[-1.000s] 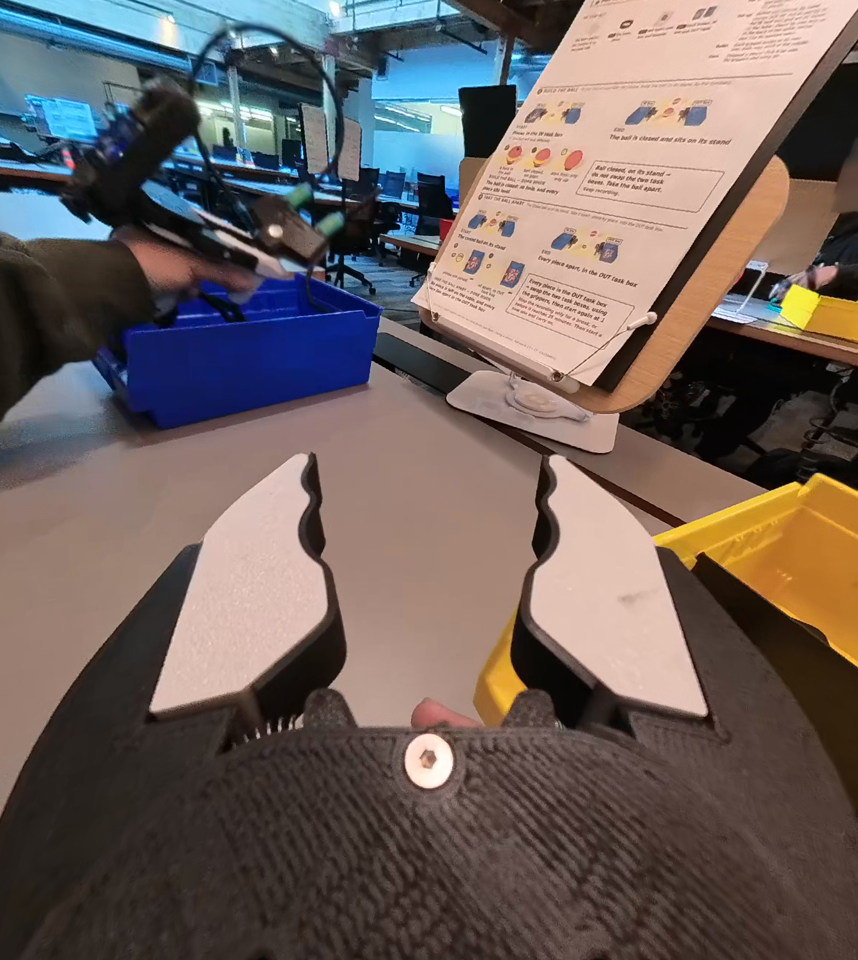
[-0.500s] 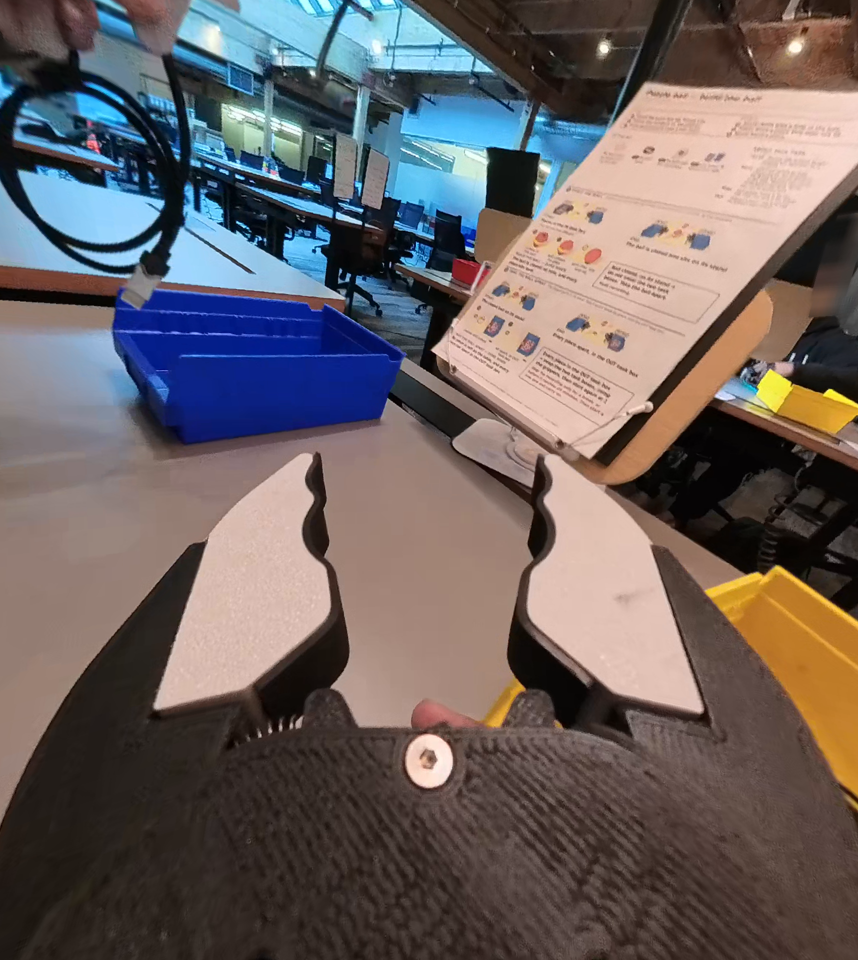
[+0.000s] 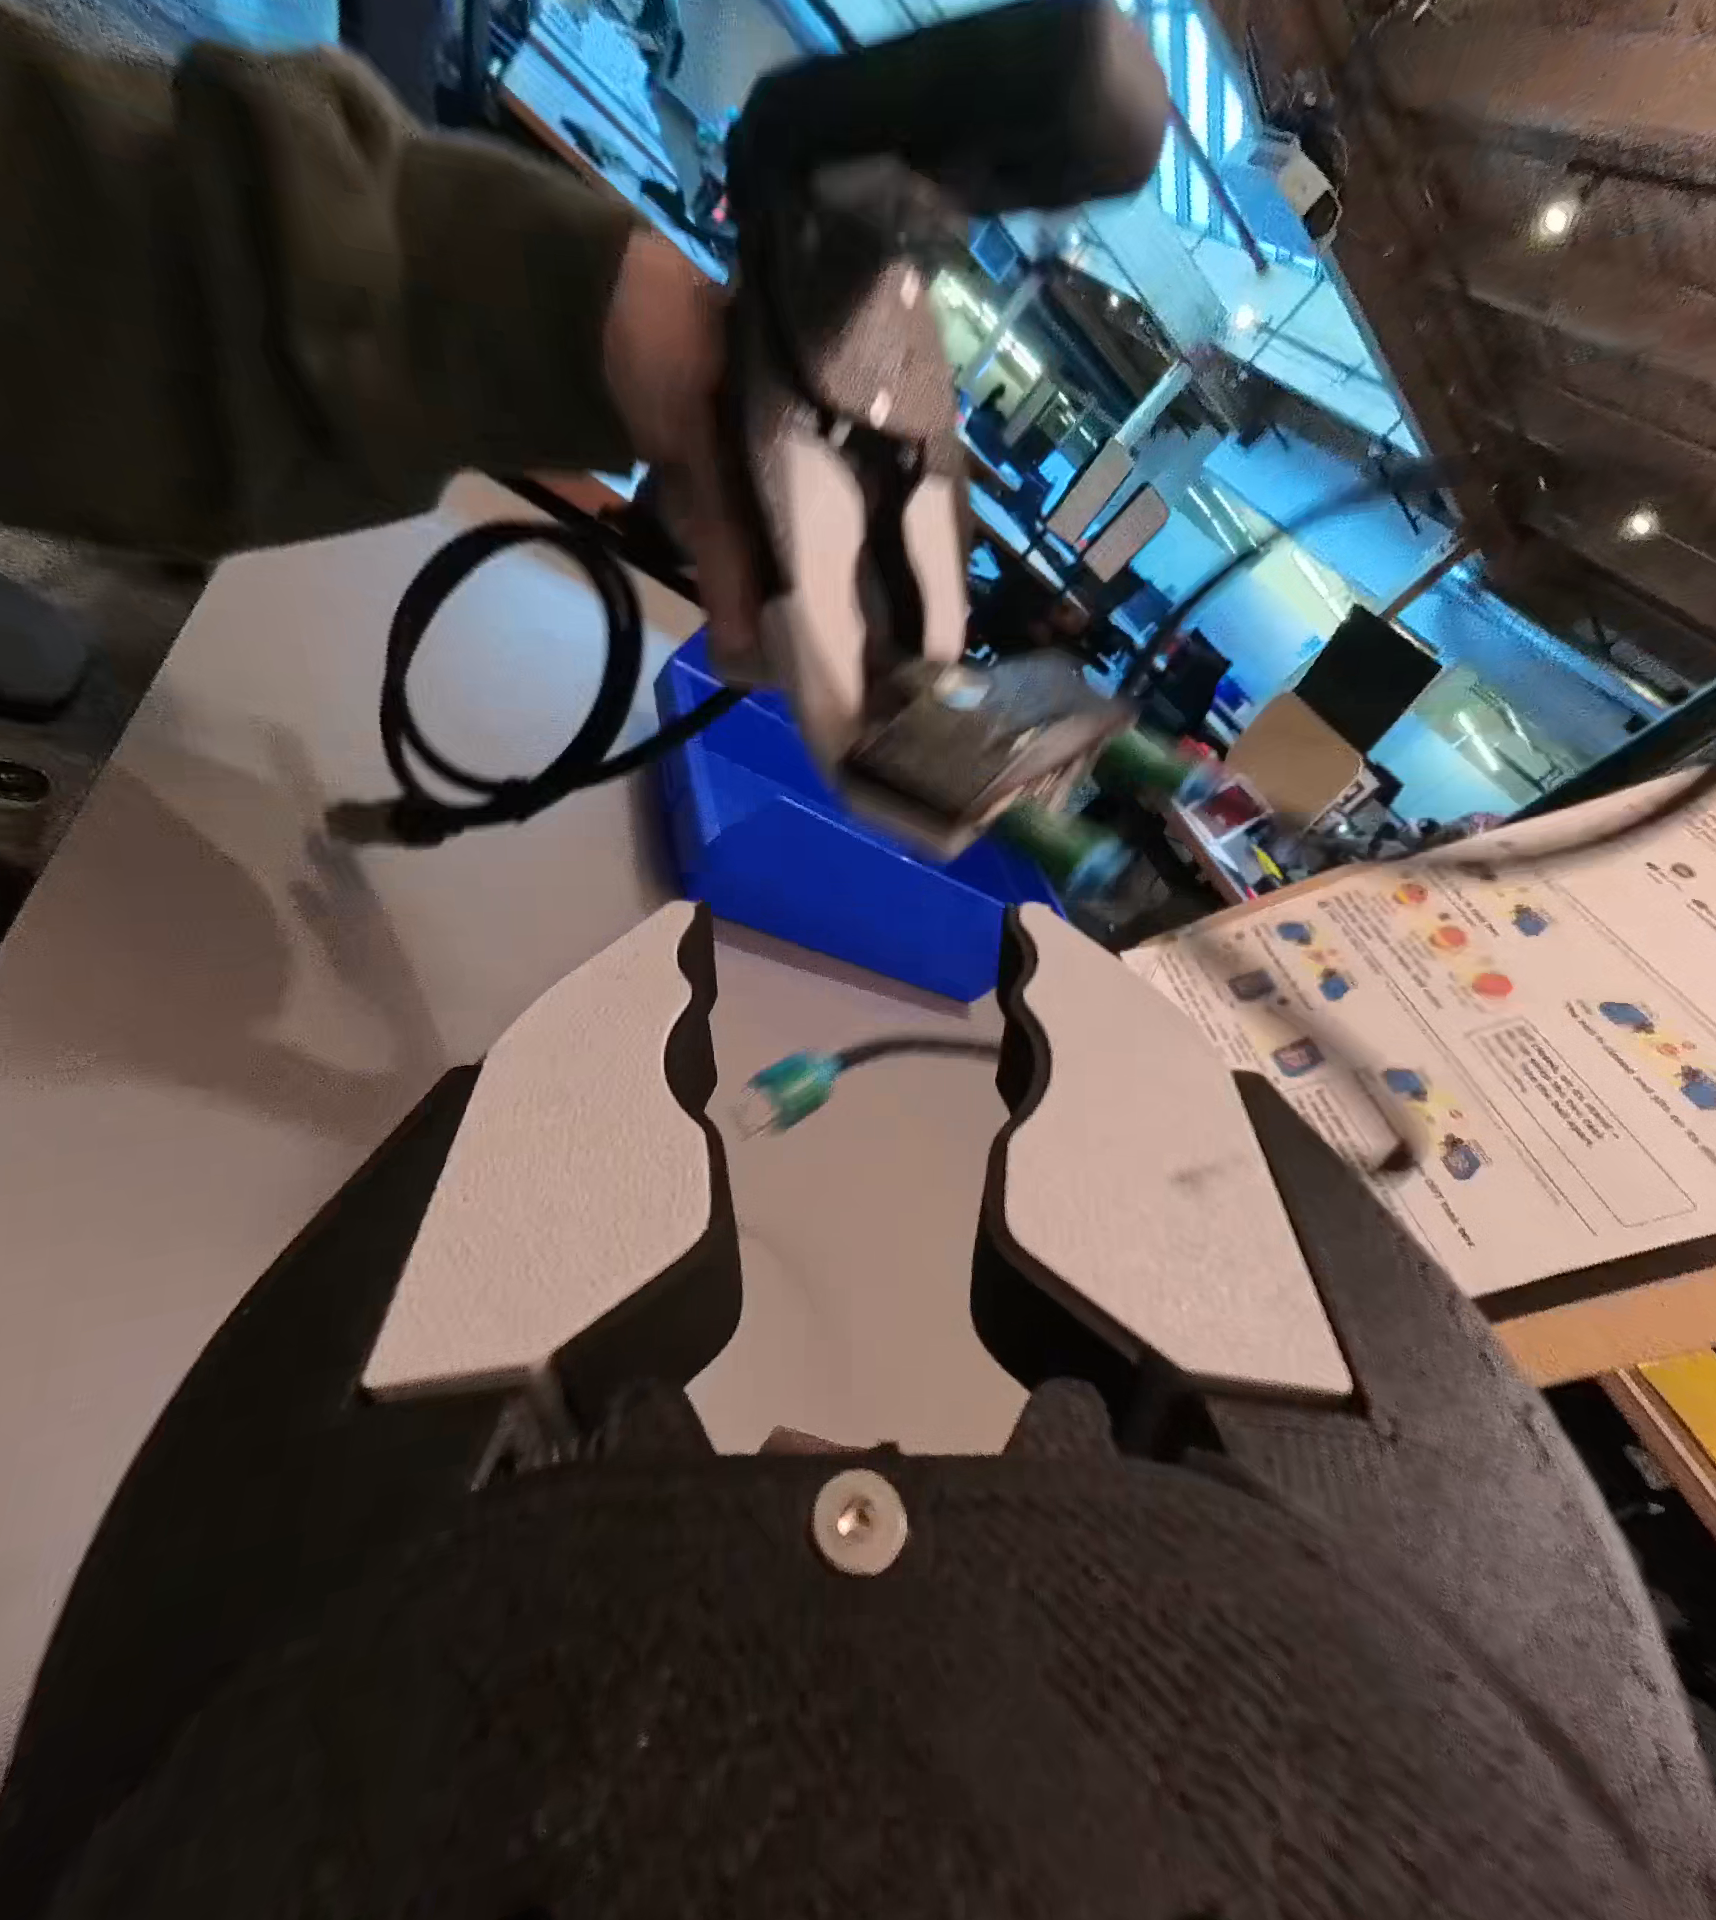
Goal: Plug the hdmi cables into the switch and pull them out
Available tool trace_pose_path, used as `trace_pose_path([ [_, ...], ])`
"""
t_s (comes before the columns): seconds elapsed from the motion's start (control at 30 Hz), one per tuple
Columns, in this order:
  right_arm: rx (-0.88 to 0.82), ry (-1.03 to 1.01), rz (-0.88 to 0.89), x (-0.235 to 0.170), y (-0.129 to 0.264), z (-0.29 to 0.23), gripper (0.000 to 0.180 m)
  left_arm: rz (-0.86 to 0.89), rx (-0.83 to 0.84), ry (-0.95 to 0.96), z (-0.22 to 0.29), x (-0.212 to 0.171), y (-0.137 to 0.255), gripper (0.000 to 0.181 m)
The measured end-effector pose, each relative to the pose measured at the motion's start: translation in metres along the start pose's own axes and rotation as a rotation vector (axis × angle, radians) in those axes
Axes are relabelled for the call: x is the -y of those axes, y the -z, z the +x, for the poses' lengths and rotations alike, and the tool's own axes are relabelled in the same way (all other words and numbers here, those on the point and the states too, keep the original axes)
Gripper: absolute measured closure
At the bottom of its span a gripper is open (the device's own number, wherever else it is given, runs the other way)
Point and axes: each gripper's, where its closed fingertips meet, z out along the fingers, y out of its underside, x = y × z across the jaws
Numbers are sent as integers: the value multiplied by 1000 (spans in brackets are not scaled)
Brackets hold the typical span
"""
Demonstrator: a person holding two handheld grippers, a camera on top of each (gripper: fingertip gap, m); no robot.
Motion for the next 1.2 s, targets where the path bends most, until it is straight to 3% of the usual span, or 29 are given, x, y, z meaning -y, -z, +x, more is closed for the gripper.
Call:
trace_pose_path([
  [0.23,108,-93,-89,-52,-20,-16,130,-59,-198,-55,54,-50,-62,152],
  [0.5,328,-180,-153,-102,-23,-50,150,-6,-274,-31,61,-49,-73,152],
  [0.77,366,-225,-32,-92,-27,-54,156,72,-378,-28,67,-48,-66,151],
  [1.0,368,-318,71,-72,-31,-51,158,79,-283,-125,65,-60,-70,147],
  [1.2,338,-274,55,-67,-35,-51,158,248,-270,-47,63,-56,-67,145],
])
